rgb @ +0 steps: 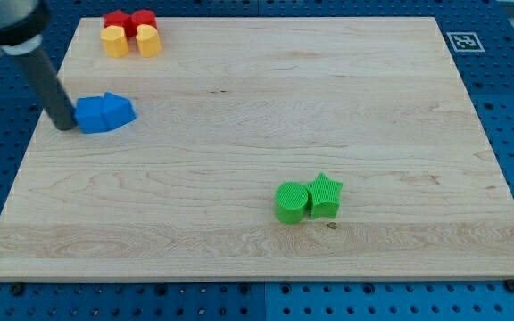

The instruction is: Place the blue cube at the bottom of the yellow hexagon

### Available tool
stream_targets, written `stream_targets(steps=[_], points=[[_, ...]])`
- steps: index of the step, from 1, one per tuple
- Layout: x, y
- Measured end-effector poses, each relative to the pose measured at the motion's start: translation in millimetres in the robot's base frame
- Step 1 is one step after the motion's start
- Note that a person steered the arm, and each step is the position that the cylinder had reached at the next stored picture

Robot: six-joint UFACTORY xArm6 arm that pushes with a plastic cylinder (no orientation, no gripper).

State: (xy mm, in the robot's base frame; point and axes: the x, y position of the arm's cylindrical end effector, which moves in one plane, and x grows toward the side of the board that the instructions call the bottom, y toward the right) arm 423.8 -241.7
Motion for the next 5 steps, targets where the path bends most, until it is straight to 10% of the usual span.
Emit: stream_targets(steps=[5], points=[[7.4,34.9]])
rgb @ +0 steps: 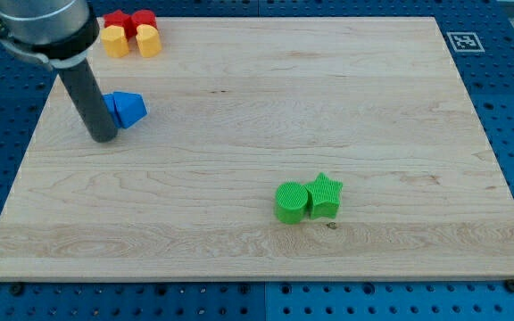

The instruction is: Place the blue cube at the bottom of the yellow hexagon

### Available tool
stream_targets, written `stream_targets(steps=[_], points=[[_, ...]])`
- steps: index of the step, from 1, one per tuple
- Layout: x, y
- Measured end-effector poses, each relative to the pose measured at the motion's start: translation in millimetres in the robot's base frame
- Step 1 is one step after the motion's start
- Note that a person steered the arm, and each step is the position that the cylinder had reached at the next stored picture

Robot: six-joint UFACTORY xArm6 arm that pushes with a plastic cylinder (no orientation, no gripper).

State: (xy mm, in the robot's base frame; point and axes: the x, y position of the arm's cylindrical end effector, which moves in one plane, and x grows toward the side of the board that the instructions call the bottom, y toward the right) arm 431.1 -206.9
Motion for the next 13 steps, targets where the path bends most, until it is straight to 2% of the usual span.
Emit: stream_targets(steps=[1,2,4,6,7,9,11,13], points=[[-6.1,-9.0],[21.8,-9.0],[-46.7,-12.0],[-34.6,-19.9],[-59.0,-22.4],[-54.6,-19.1],[-91.1,-17.0],[-93.3,-17.0]])
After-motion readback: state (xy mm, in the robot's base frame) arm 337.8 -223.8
